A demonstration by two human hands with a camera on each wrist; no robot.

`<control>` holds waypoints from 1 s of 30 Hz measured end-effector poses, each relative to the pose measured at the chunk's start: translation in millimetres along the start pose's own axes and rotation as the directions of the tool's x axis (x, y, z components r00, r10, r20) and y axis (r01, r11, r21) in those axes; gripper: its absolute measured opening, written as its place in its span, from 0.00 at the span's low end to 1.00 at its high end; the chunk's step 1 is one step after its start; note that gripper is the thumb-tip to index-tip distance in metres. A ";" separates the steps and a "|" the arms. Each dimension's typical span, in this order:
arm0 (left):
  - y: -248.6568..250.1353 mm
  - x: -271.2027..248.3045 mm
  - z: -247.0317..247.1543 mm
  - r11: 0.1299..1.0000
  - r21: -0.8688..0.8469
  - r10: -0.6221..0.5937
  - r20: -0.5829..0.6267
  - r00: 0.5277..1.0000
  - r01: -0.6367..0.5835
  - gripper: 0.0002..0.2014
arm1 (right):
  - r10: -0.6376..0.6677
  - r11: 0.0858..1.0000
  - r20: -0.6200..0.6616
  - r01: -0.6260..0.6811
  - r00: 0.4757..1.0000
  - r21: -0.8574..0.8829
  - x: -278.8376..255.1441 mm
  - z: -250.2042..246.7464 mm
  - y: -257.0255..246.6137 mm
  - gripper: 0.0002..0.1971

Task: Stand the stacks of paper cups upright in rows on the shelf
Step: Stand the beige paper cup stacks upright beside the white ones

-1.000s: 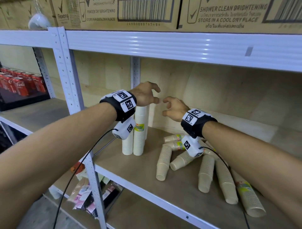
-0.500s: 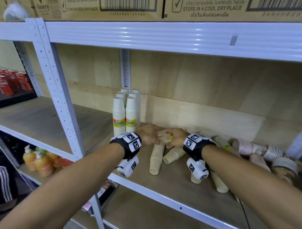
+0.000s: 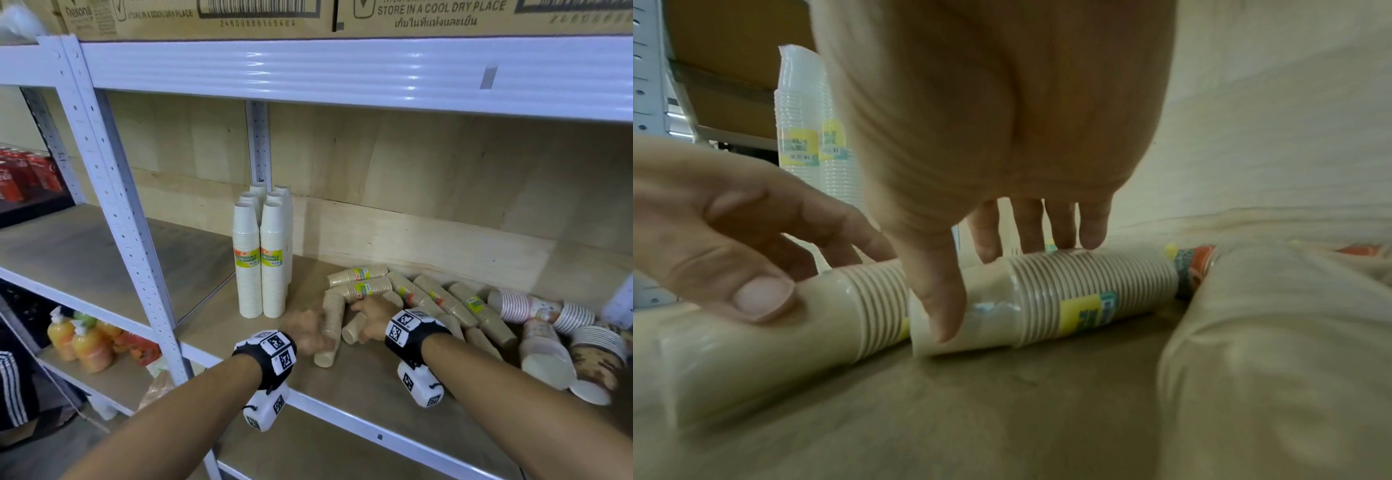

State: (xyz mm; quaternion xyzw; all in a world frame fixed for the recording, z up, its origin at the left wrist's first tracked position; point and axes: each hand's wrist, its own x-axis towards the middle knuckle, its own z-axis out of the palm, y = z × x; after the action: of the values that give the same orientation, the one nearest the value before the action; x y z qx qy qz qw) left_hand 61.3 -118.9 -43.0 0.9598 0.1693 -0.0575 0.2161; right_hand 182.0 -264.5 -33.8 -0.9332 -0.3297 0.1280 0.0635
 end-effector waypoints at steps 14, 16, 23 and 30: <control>2.2 -0.5 4.9 0.998 -0.040 -0.037 0.064 0.997 0.039 0.44 | -0.073 0.983 -0.018 0.069 0.997 -0.172 1.5 12.4 -5.0 0.31; -0.3 2.3 -2.6 1.000 0.008 -0.030 0.089 0.996 0.030 0.43 | -0.080 0.986 -0.011 0.078 0.997 -0.149 0.1 8.4 -6.1 0.30; 5.4 13.0 -47.0 0.989 0.146 -0.039 0.192 0.981 0.011 0.25 | -0.090 0.996 -0.096 0.090 0.991 -0.010 -2.8 -16.1 -6.6 0.17; 21.2 27.7 -84.8 0.976 0.209 0.049 0.035 0.998 -0.056 0.04 | -0.050 0.980 -0.254 0.096 0.966 0.172 -7.7 -46.7 -8.0 0.19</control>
State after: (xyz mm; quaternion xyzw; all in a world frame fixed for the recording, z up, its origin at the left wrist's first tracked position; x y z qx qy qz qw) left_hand 97.8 -91.8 36.6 0.9804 0.1337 -0.0835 0.1178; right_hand 184.5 -264.7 14.1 -0.9193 -0.3403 0.0376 0.1941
